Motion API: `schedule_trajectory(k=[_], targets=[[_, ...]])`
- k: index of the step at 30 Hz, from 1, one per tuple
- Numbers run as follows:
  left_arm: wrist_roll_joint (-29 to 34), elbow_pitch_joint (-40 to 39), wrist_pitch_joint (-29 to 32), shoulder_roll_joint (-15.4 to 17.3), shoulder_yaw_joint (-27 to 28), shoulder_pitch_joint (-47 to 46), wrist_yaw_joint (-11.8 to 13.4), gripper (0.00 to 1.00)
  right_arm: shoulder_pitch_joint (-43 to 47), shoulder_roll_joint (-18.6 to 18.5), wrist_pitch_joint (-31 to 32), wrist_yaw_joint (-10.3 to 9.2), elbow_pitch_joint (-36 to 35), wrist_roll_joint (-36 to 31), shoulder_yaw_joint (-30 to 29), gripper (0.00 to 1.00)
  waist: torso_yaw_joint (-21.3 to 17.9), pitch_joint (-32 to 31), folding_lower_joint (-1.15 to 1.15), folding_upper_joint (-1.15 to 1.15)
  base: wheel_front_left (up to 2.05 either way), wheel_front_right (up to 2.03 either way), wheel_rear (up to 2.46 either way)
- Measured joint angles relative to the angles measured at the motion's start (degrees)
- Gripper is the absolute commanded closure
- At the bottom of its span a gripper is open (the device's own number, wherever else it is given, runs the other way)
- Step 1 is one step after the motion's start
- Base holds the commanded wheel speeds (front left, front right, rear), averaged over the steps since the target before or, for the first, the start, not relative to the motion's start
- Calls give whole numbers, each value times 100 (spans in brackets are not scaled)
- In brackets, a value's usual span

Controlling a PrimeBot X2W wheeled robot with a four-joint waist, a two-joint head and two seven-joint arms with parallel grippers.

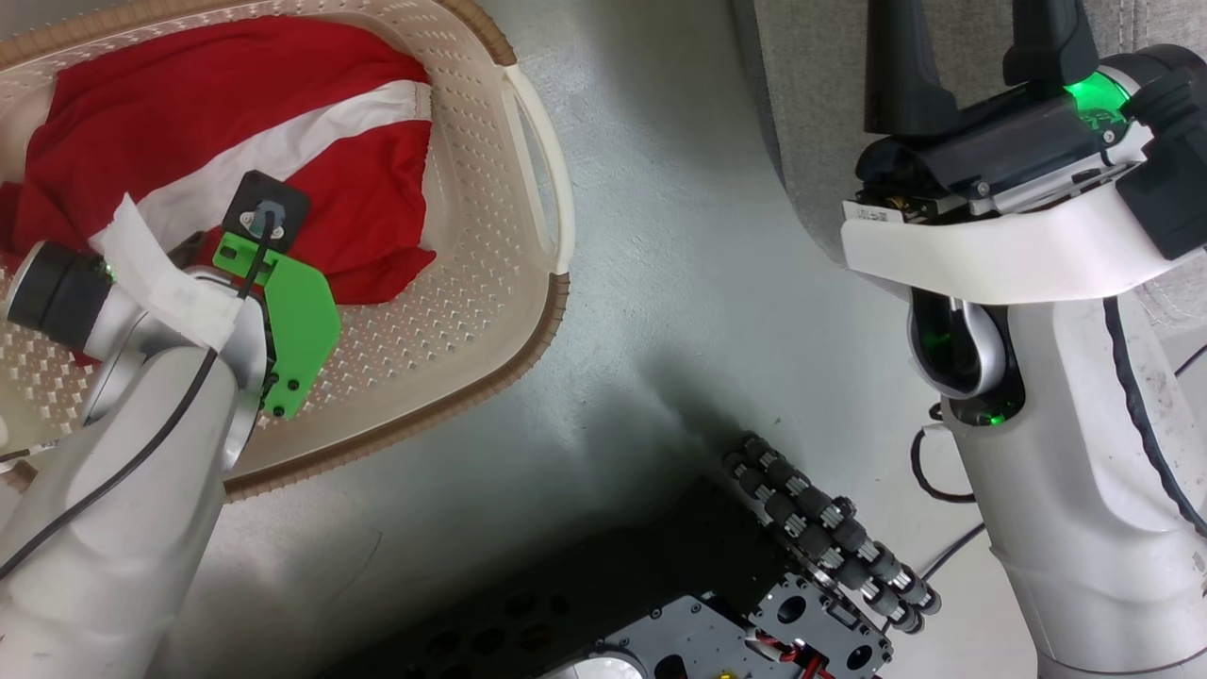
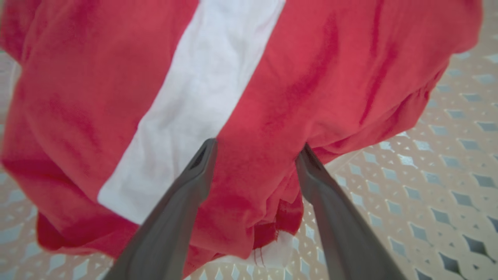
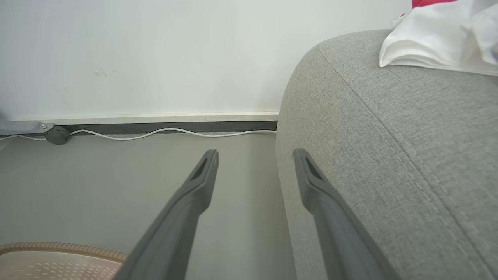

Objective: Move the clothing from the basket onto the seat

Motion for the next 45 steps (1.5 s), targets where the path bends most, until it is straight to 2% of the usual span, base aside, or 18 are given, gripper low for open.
schedule_trajectory(k=[2, 3, 4, 9, 11, 14, 15, 17, 21, 26, 31, 37, 45], targets=[[21, 0, -47, -4, 0, -9, 16, 3, 0, -1, 0, 1, 0, -7, -4, 0, 7, 10, 0, 0, 0, 0, 0], [23, 4, -47, -5, -1, -8, 16, 14, 0, 0, 0, 3, 0, -7, -4, 0, 11, 14, 0, 0, 0, 0, 0], [23, 11, -48, -5, -2, -8, 16, 32, 0, 0, 0, 3, 1, -7, -4, 0, 15, 18, 0, 0, 0, 0, 0], [13, 96, -93, -14, -4, -7, 14, 28, -1, 0, 0, 3, 1, -7, -24, 0, 32, 28, 0, 0, 0, 0, 0], [13, 134, -96, -14, -8, -7, 13, 47, -1, 0, 0, 3, 0, -7, -47, 0, 38, 30, 0, 0, 0, 0, 0], [13, 189, -96, -14, -29, -7, 11, 53, -1, 0, 0, 4, 0, -7, -69, 0, 46, 34, 0, 0, 0, 0, 0], [7, 203, -97, -14, -41, -7, -8, 63, -1, 0, 0, 4, 1, -7, -80, 0, 50, 37, 0, 0, 0, 0, 0], [-49, 219, -99, -22, -46, -7, -44, 100, -1, 0, 0, 5, 2, -7, -86, 0, 53, 39, 0, 0, 0, 0, 0], [-96, 255, -162, -47, -45, -7, -89, 100, -2, 0, 0, 5, 10, -4, -89, 0, 53, 34, 0, 0, 0, 0, 0], [-293, 276, -537, -167, 116, -10, -79, 100, -38, 4, 0, 7, 90, -21, -226, 0, 36, -61, 0, 0, 0, 0, 0], [-536, 111, -1187, -514, 366, -20, -1, 100, -59, 3, 0, 8, 198, -285, -504, 0, 106, -303, 0, 0, 0, 0, 0], [-839, -163, -1989, -651, 658, -17, 44, 100, -69, -4, 0, 13, 171, -488, -850, 0, 313, -679, 0, 0, 0, 0, 0], [-1407, -575, -3105, -1024, 1093, 231, 73, 100, -49, -342, 0, 25, 110, -682, -1388, 0, 802, -1188, 0, 0, 0, 0, 0]])
